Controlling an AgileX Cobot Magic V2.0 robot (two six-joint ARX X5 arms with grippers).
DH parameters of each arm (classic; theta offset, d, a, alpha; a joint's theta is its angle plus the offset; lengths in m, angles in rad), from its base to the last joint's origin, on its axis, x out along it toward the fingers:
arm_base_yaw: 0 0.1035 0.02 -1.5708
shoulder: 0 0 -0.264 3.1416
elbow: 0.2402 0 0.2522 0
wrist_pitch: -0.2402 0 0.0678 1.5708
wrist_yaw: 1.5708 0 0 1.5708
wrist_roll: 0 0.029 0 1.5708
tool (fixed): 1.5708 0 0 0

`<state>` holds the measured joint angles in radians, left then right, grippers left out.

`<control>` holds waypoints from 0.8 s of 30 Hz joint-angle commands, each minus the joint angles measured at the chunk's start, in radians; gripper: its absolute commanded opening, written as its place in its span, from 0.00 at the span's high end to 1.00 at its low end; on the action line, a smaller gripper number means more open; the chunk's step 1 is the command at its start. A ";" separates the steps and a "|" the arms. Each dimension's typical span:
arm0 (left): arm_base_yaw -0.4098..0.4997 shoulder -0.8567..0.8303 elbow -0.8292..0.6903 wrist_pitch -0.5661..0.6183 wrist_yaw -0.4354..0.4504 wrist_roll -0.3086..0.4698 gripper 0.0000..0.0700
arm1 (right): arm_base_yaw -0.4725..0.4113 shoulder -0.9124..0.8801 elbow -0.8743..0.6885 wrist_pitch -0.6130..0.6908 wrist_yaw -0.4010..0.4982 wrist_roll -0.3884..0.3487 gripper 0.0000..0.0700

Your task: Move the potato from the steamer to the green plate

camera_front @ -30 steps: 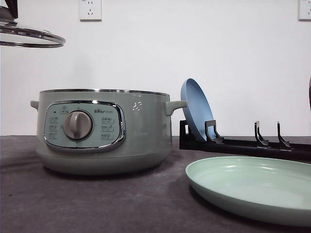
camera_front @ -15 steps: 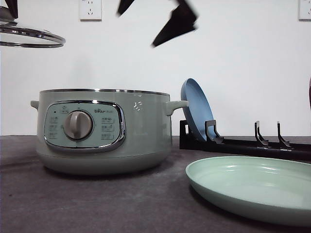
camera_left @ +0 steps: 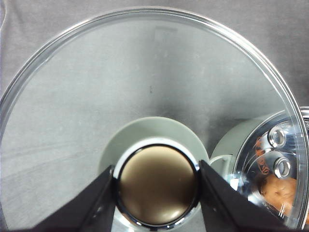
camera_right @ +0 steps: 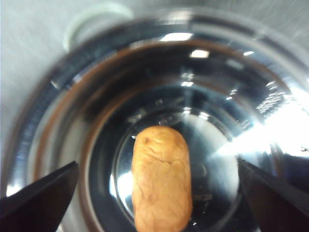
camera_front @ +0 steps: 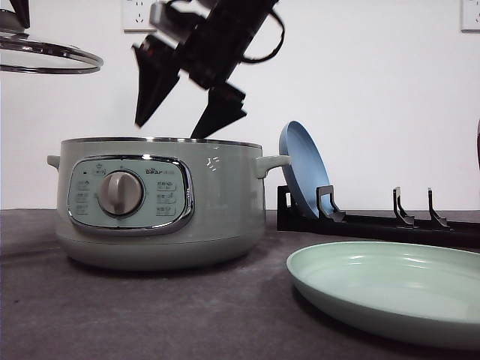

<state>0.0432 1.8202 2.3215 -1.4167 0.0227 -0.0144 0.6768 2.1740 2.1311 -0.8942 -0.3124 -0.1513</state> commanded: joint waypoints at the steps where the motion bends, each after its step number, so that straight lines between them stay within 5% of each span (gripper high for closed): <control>1: -0.002 -0.021 0.039 -0.027 0.000 -0.005 1.00 | 0.014 0.042 0.031 0.015 0.004 -0.026 0.03; 24: -0.011 -0.020 0.030 -0.027 0.003 -0.005 1.00 | 0.053 0.160 0.030 0.025 0.106 -0.063 0.03</control>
<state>0.0315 1.8202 2.3209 -1.4170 0.0242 -0.0170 0.7158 2.3124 2.1342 -0.8757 -0.2070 -0.2054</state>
